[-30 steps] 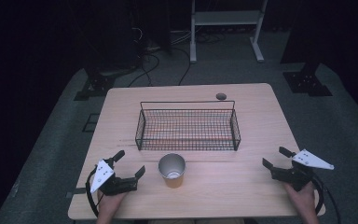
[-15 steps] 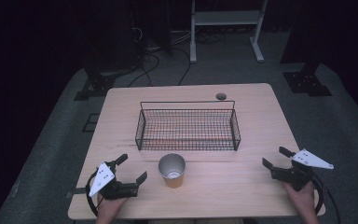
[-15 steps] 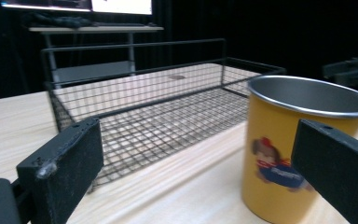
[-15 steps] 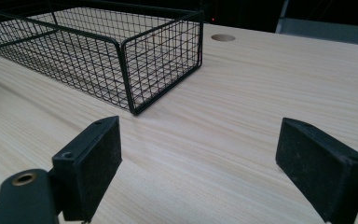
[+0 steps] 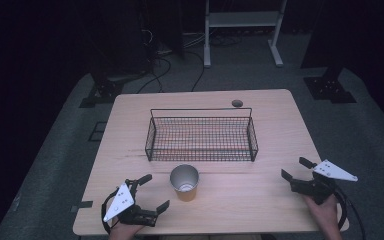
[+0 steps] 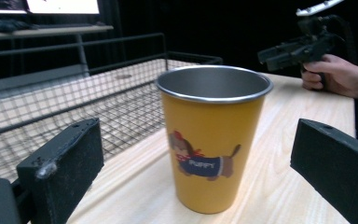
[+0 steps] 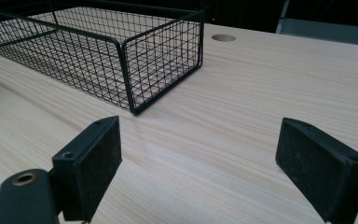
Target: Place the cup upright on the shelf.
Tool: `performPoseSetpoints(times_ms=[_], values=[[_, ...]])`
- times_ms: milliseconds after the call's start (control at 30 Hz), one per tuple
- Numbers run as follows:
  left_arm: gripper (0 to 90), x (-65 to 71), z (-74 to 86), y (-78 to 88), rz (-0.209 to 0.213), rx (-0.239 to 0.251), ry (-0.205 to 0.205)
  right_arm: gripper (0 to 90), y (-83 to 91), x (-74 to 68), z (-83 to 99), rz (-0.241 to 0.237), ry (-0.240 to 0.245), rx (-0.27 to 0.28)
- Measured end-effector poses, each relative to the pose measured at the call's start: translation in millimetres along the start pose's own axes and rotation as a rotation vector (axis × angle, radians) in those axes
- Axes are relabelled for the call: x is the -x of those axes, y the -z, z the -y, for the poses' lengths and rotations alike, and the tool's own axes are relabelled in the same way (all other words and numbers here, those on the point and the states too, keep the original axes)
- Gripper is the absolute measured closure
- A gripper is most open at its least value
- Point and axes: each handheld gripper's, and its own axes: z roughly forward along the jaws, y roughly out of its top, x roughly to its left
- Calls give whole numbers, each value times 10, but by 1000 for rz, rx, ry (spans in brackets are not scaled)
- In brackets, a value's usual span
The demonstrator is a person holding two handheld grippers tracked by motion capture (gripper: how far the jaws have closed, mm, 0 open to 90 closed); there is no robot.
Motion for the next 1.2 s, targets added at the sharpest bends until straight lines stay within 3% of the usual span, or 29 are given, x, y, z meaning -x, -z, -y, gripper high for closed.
performPoseSetpoints(times_ms=[433,533,733,900,1200], values=[[17,96,35,-425,63,-100,-20,132,3,2,0,-4,-1,2],[17,92,30,-484,61,-92,-4,133,1,-1,0,-5,3,2],[17,90,-15,-621,58,-102,-24,133,1,-1,0,-4,3,2],[18,79,-30,-680,52,-100,-14,132,1,2,-1,-4,-1,2],[137,68,-52,-753,54,-115,-20,133,2,2,-1,-5,-2,3]])
